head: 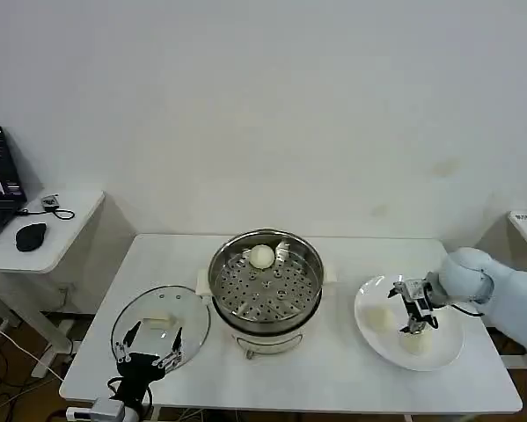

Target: Take steamed baozi put them in steamer then cover it.

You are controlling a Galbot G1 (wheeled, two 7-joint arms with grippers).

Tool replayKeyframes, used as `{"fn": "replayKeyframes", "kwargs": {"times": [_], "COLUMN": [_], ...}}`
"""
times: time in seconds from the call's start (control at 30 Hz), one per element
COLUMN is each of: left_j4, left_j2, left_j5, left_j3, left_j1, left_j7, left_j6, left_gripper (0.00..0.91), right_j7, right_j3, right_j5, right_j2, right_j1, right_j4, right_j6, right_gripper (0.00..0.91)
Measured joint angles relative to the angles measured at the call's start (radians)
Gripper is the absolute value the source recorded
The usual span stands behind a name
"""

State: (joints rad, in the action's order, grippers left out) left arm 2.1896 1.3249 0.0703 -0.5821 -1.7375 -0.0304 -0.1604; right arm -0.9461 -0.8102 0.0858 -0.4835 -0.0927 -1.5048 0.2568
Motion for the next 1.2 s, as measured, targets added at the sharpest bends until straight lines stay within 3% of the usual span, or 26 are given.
{"fn": "replayKeyframes", "kwargs": {"times": [0.37,0.73,1.2], "left_j4": [-0.01,-0.017,-0.006], "left_j2": [0.0,0.002,0.002], "left_j5": [-0.002,-0.002,-0.003], "left_j3": [-0.004,-0.006,-0.007], "left_j1": [0.005,0.006,0.001], "left_j7": [0.001,0.0,0.0], "left_j6": [0.0,0.001,0.001], "left_gripper": [0.907,0.907,0.907], "right_j7": [0.001,-0.006,-0.034], "right_j3": [0.016,0.023,-0.016], "right_j5": [0.021,0.038,-0.004], "right_j2": [-0.09,-0.14,-0.11], "right_j1": [-0.033,-0.044,0.052], "right_j4": [0.092,0.138,0.111], "right_j6": [0.009,0.027,0.037], "right_gripper": [0.887,0.655,0.655]}}
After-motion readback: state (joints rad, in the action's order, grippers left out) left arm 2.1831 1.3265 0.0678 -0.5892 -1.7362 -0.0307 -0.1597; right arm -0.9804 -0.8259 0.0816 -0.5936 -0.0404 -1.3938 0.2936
